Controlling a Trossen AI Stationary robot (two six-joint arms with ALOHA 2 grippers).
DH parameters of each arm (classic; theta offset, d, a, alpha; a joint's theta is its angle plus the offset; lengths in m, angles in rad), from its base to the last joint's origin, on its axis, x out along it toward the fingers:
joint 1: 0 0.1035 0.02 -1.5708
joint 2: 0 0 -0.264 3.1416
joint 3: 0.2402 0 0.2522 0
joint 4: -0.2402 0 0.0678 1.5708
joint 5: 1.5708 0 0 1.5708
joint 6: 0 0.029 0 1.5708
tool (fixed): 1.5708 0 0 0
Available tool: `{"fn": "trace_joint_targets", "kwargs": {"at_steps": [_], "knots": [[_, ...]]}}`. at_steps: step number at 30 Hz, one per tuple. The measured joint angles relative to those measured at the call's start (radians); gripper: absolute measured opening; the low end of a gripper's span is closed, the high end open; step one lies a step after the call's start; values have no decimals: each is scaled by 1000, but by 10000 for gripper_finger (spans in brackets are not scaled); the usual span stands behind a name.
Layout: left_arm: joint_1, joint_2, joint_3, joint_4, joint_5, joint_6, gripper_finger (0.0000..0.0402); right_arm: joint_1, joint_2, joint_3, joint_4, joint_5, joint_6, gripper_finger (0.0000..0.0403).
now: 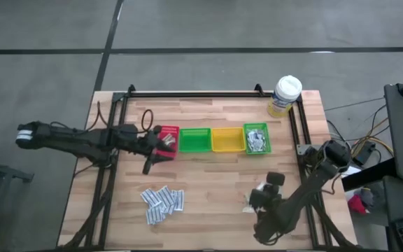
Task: Pick & Place First Aid Supplies
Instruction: Put the green bandage into the red bin
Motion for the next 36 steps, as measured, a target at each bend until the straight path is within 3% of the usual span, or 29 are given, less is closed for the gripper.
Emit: {"fn": "trace_joint_targets", "kwargs": {"at_steps": [11, 19, 24, 30, 36], "knots": [[0, -44, -80, 37, 0, -7, 142, -81, -306, -254, 347, -19, -75, 58], [0, -46, -88, 52, 0, -7, 142, -159, -478, -482, 596, -209, -115, 59], [0, -46, -88, 52, 0, -8, 142, -187, -496, -563, 619, -231, -104, 59], [0, -46, -88, 53, 0, -8, 142, -194, -461, -583, 666, -247, -248, 59], [0, -46, -88, 52, 0, -6, 142, -222, -383, -586, 701, -347, -313, 59]]}}
